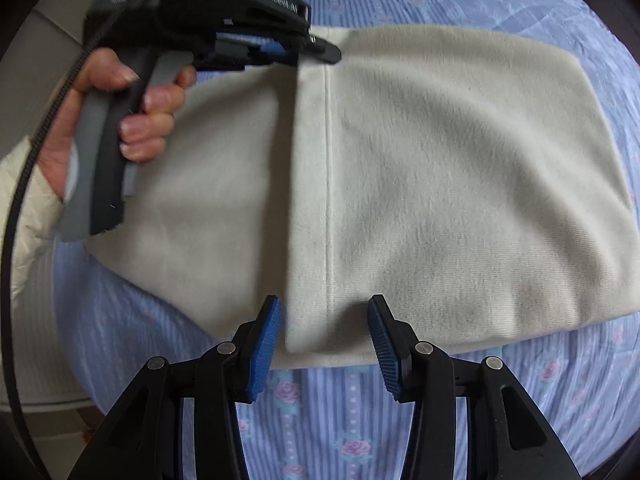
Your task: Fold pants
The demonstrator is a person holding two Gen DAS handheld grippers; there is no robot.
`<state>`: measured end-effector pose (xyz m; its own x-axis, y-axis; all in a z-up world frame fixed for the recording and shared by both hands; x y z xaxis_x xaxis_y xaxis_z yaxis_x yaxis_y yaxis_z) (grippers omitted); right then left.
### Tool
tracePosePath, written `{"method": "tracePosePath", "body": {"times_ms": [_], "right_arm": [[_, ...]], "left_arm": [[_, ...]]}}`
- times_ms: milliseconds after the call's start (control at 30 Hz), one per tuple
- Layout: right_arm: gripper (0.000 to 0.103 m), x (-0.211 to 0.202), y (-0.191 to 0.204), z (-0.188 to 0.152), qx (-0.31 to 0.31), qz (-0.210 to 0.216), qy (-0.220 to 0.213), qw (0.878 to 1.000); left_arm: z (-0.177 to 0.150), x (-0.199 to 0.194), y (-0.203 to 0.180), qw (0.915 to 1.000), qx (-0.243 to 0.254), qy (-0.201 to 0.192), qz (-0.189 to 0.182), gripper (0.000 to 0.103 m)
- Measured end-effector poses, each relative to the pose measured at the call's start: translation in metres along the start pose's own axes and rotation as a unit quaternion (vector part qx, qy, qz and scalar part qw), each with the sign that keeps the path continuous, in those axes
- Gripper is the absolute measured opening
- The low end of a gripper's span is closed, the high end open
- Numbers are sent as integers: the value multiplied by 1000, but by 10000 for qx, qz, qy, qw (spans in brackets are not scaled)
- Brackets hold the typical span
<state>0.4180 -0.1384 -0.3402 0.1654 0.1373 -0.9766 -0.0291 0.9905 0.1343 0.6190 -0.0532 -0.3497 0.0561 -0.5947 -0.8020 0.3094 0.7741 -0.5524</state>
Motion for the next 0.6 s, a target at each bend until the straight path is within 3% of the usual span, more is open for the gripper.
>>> {"method": "tracePosePath", "body": {"times_ms": [167, 300, 400, 500, 600], "right_arm": [[50, 12, 14, 1, -298, -30, 232, 9993], [52, -6, 38, -5, -549, 305, 143, 9979], [52, -24, 57, -10, -587, 763, 168, 9952], [54, -40, 79, -15, -773, 649, -70, 9949], [68, -56, 92, -9, -830, 423, -330, 9951]], "left_arm": [[-2, -12, -6, 9992, 190, -41, 348, 41], [-18, -65, -10, 9936, 317, -599, 907, 54], [-46, -119, -4, 9859, 151, -1110, 1240, 63], [-85, -174, 12, 9737, -141, -1556, 1658, 70], [-133, -221, 34, 9609, -592, -1858, 1964, 79]]}}
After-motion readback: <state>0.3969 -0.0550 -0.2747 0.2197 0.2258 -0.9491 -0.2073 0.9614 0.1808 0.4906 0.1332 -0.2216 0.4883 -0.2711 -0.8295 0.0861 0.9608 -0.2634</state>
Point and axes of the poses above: each gripper's, at about its wrist camera, not at the fingertips, and x roughly the way its jaws point, y to its left, z to its top, the point moved 2 cm from there along x, roughly the way its jaws point, and after that the axes turned 7 degrees about -z, right-handed, at the moved point
